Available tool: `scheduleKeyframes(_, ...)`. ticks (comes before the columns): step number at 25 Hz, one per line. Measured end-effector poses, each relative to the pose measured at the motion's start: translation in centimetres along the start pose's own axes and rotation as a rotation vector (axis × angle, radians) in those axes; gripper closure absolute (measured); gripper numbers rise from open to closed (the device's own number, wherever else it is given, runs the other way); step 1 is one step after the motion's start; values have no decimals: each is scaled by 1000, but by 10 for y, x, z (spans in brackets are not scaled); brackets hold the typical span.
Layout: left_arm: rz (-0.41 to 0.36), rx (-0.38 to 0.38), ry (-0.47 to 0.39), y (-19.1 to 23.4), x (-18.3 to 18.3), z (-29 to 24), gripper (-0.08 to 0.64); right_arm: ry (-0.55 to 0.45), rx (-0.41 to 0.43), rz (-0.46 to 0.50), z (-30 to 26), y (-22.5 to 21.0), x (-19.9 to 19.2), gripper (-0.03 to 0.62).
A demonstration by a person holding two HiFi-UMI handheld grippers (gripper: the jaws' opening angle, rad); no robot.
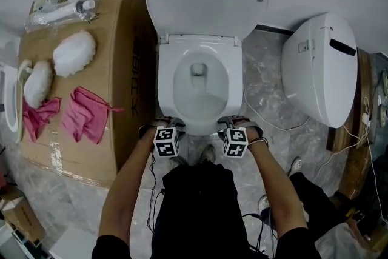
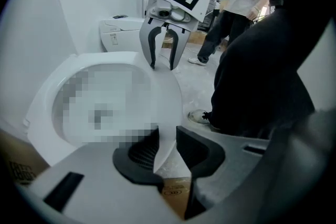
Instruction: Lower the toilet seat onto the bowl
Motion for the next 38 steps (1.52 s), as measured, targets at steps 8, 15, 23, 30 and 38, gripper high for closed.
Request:
scheduleKeyframes(8, 145, 93, -13, -1, 5, 35, 462, -56, -62, -237, 47, -10, 4, 424)
scheduleKeyframes(15, 421, 224, -209, -17, 28, 172, 529, -314, -163, -689, 199, -9, 17, 550)
scheduleKeyframes(23, 813, 465, -480, -38, 51, 394, 551, -702, -283, -1143, 423, 15, 17, 565)
scheduleKeyframes(30, 891, 690, -666, -71, 72, 555, 551, -884, -444, -1176, 566, 51, 29, 565)
scheduleKeyframes(38, 895, 746, -811, -123, 101, 632, 551, -1009, -579, -1124, 655, 105, 31, 565)
Point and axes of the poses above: the fingertips, and each gripper's own axes: z backward along the fingers, y to its left, x out of its top, the point moved 7 cm from there along z, backward along the fingers, and after that the axes turned 14 degrees about y, right-handed, at the moved point
